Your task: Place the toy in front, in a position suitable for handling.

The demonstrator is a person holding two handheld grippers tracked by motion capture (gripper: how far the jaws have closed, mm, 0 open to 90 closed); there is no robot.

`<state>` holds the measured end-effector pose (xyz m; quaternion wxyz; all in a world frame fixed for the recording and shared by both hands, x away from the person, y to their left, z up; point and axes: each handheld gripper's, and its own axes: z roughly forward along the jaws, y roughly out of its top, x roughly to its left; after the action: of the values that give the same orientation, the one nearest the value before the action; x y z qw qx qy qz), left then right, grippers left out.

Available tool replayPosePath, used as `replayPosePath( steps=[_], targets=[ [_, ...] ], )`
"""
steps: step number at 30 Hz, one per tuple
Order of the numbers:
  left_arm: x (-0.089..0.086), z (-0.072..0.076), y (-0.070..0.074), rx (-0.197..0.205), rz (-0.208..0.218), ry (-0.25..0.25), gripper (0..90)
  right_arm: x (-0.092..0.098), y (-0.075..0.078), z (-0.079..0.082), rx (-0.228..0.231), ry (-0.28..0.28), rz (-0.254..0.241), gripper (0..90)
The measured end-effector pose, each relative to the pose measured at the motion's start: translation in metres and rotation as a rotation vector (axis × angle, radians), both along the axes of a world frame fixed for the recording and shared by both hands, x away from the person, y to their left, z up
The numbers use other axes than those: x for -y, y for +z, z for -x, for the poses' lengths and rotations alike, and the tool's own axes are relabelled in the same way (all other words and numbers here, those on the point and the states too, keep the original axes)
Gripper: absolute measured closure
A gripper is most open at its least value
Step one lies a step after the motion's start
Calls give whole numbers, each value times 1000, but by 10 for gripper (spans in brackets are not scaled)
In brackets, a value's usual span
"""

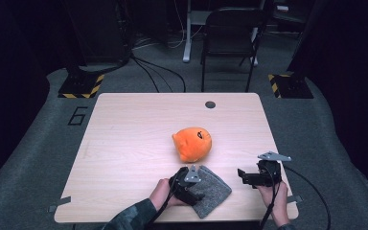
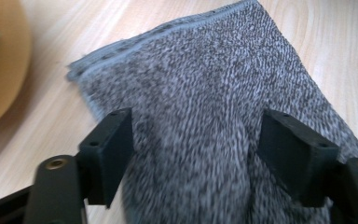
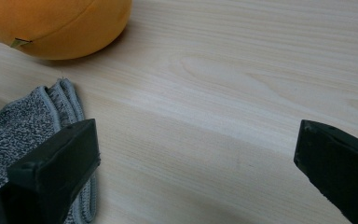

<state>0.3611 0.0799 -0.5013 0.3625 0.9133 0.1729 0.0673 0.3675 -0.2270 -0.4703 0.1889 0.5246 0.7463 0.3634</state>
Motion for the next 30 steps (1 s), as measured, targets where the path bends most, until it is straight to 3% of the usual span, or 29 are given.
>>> replayPosePath(
  steps=[8,15,20,24,30],
  targets=[
    [-21,11,12,16,41,29,143,-1,2,3,15,18,-15,0],
    [-55,14,19,32,106,130,85,-16,6,9,33,70,-15,0],
    [-86,10,16,62,87,245,33,-30,7,13,35,147,-4,0],
    [-112,5,11,44,106,350,0,-48,5,16,14,214,-6,0],
    [-120,-8,3,25,97,383,0,-95,-2,22,-8,350,57,0]
  ],
)
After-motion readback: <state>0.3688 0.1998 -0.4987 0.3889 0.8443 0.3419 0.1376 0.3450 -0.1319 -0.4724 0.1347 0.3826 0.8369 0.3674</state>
